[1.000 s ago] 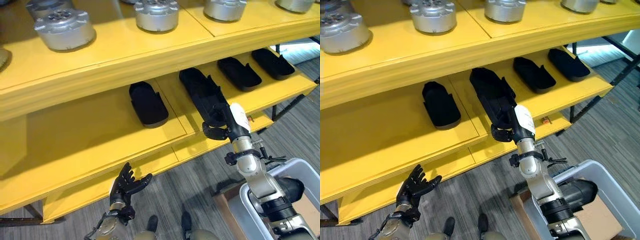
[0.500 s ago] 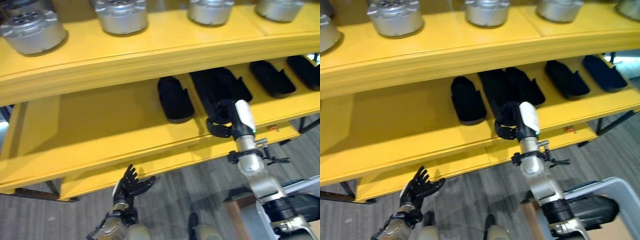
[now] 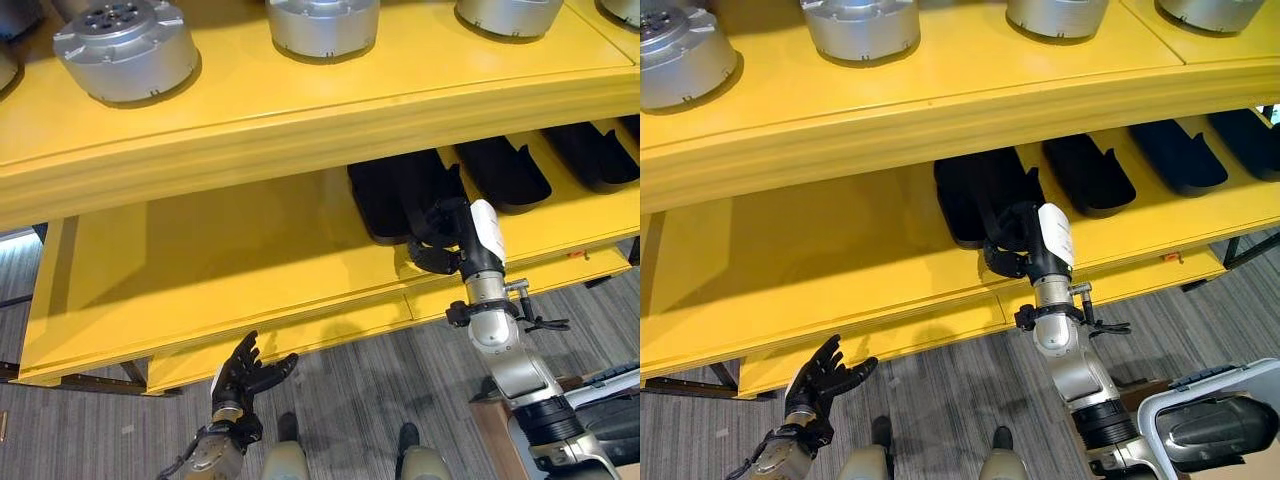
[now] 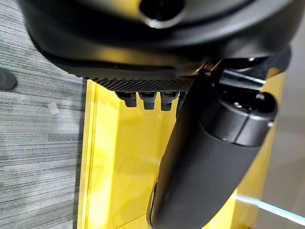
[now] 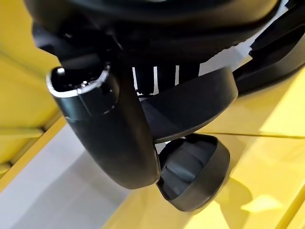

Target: Move parts from the plastic box to the shelf.

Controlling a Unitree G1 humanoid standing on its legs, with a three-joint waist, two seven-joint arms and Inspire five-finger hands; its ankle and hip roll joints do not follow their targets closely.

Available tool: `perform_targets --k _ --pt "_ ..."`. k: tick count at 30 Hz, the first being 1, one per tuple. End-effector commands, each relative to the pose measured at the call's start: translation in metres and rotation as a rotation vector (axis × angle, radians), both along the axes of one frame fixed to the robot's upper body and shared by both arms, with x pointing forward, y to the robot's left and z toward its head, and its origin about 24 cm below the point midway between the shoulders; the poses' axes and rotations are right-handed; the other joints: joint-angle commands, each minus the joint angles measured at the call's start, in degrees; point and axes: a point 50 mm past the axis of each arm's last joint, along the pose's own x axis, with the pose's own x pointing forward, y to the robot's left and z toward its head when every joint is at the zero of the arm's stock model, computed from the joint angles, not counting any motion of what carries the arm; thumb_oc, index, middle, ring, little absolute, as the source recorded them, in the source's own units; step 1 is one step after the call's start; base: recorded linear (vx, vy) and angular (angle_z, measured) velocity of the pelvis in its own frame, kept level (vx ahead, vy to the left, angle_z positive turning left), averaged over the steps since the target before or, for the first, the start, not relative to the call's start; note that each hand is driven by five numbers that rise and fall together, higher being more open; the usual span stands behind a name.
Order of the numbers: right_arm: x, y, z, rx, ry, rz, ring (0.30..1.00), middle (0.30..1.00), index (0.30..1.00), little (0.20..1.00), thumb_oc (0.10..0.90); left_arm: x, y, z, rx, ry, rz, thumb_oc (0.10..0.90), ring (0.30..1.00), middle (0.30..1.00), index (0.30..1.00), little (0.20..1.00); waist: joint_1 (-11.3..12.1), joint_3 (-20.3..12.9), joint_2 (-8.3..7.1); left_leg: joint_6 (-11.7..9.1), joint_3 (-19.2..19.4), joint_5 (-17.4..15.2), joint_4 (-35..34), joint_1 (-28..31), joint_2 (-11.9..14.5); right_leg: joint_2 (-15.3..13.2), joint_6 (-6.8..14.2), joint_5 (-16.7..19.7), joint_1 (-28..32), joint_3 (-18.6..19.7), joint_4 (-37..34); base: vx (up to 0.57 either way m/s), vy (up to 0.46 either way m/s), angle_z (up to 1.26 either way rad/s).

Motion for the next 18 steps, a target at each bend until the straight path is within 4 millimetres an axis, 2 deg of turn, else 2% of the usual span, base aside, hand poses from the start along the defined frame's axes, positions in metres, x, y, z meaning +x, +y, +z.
perform_targets --k 1,3,7,9,11,13,17,18 --pt "-0.008 0.002 0.073 -0.015 -0.37 0.033 0.3 0.3 0.3 0.3 0.4 0.019 0.008 0.04 0.061 -0.232 -0.024 0.9 1.0 1.0 1.0 1.0 -0.16 -5.92 -1.05 1.7 -1.5 -5.09 6.44 -1.84 -0.19 -2.94 0.74 -1.89 0.85 2.12 2.85 0.06 0.125 0.03" --pt "-0.007 0.004 0.074 -0.017 -0.369 0.042 0.3 0.3 0.3 0.3 0.4 0.019 0.008 0.041 0.063 -0.232 -0.03 0.9 1.0 1.0 1.0 1.0 0.02 -6.02 -1.43 1.94 -1.41 -5.95 7.51 -1.95 -0.36 -3.22 1.02 -1.61 1.16 2.19 2.55 0.04 0.088 0.02" --pt "0.001 0.012 0.077 -0.019 -0.354 0.072 0.3 0.3 0.3 0.3 0.4 0.019 0.012 0.042 0.086 -0.229 -0.045 0.9 1.0 1.0 1.0 1.0 1.34 -6.26 -3.39 2.28 -1.54 -8.37 11.06 -2.76 -0.69 -3.68 1.31 -1.61 2.77 1.87 1.59 0.03 0.055 0.01" --pt "0.018 0.024 0.081 -0.011 -0.321 0.096 0.3 0.3 0.3 0.3 0.4 0.023 0.013 0.045 0.104 -0.236 -0.069 0.9 1.0 1.0 1.0 1.0 2.93 -5.98 -4.47 2.27 -1.92 -9.42 13.29 -3.53 -0.83 -3.76 1.21 -1.79 3.31 1.34 2.07 0.0 0.0 0.0" --pt "0.024 0.029 0.086 -0.021 -0.321 0.108 0.3 0.3 0.3 0.3 0.4 0.025 0.014 0.046 0.109 -0.241 -0.075 0.9 1.0 1.0 1.0 1.0 3.31 -5.75 -4.67 2.16 -2.07 -9.72 14.11 -4.02 -0.77 -3.64 1.13 -1.99 3.28 1.27 2.33 0.0 0.0 0.0" --pt "0.035 0.034 0.094 -0.035 -0.317 0.108 0.3 0.3 0.3 0.3 0.4 0.027 0.014 0.048 0.115 -0.249 -0.083 0.9 1.0 1.0 1.0 1.0 4.25 -5.59 -5.13 2.0 -2.42 -10.27 15.53 -4.87 -0.85 -3.56 0.95 -2.42 3.16 0.91 3.06 -0.01 -0.013 0.08" --pt "0.054 0.051 0.124 -0.053 -0.338 0.131 0.3 0.3 0.3 0.3 0.4 0.033 0.01 0.051 0.101 -0.262 -0.108 0.9 1.0 1.0 1.0 1.0 5.97 -5.18 -5.65 1.84 -3.83 -11.22 18.91 -7.55 -0.9 -3.3 0.43 -3.8 1.98 0.26 6.37 -0.02 -0.016 0.2" --pt "0.055 0.052 0.125 -0.053 -0.339 0.132 0.3 0.3 0.3 0.3 0.4 0.033 0.01 0.051 0.101 -0.264 -0.108 0.9 1.0 1.0 1.0 1.0 5.9 -5.14 -5.63 1.83 -3.9 -11.28 19.07 -7.71 -0.9 -3.3 0.42 -3.9 1.84 0.24 6.55 -0.05 -0.015 0.18"
